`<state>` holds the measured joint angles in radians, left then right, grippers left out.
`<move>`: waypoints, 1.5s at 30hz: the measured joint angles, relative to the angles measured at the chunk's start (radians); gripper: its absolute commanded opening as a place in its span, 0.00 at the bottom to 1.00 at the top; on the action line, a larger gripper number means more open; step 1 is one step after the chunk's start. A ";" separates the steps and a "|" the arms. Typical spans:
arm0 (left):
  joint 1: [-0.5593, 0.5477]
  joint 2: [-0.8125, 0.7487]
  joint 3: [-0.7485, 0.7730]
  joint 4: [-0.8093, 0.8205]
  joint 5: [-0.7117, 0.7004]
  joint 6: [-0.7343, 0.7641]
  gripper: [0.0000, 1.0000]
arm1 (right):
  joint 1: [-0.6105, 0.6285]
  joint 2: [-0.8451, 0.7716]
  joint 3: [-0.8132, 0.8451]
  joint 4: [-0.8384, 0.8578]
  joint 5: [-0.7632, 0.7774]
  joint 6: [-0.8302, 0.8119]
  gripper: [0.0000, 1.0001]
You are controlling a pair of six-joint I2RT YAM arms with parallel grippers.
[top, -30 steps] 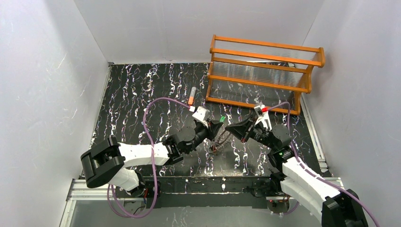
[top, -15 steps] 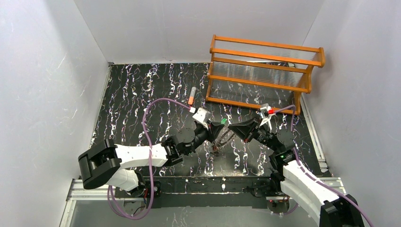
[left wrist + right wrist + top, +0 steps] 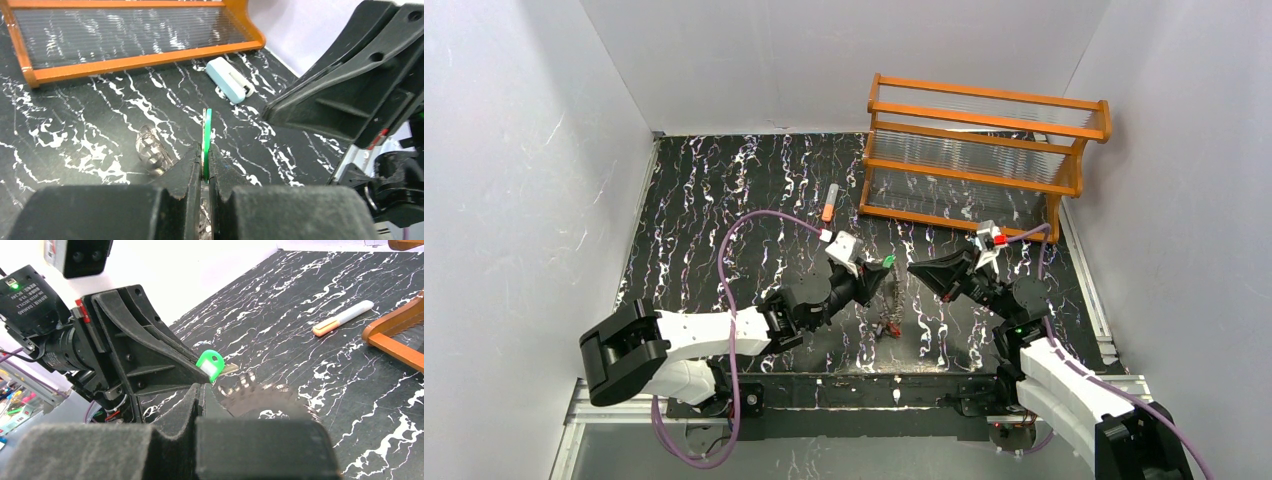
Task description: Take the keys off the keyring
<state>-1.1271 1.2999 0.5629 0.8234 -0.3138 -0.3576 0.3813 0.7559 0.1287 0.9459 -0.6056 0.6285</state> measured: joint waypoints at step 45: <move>0.005 -0.086 0.022 -0.167 0.120 0.183 0.00 | 0.008 0.144 0.170 -0.237 -0.308 -0.369 0.62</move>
<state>-1.1225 1.2140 0.5846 0.6563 -0.1936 -0.1749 0.3893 0.9001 0.2989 0.7094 -0.9138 0.2600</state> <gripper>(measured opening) 0.033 0.622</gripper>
